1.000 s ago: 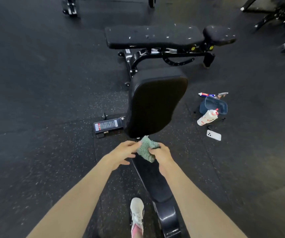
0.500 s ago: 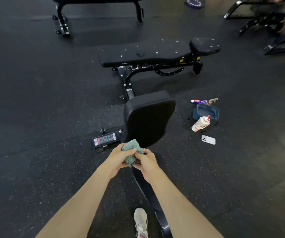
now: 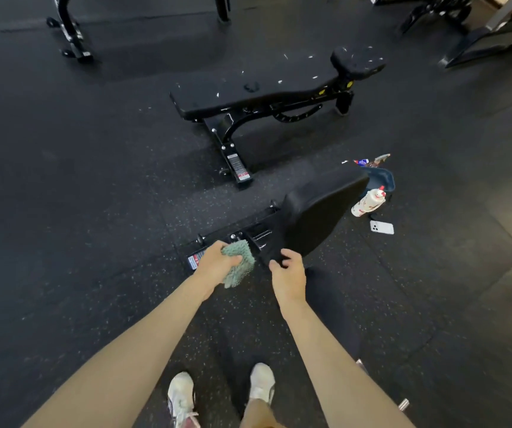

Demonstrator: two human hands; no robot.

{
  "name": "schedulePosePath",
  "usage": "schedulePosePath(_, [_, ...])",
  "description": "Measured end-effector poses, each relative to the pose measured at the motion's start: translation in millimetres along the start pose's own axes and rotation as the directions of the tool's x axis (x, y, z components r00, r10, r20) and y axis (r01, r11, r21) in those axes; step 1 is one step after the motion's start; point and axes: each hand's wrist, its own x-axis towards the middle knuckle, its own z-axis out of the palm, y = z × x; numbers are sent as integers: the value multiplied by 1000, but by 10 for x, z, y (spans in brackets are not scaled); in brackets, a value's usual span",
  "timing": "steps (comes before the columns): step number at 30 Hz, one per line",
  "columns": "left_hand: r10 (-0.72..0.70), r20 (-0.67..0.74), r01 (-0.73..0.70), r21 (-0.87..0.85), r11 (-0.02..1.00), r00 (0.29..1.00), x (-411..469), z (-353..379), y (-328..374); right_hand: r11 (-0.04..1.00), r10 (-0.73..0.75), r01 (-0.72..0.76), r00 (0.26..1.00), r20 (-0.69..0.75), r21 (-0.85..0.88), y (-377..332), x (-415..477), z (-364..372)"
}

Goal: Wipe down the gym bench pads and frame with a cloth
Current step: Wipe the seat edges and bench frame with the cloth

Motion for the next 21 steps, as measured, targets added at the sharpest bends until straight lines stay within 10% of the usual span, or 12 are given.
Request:
schedulePosePath(12, [225,79,-236,198,951,971,900,476,823,920,-383,295,817,-431,-258,-476,626,-193])
schedulePosePath(21, [249,201,-284,169,944,947,1439,576,1188,946,-323,230,712,-624,-227,-724,1052,-10])
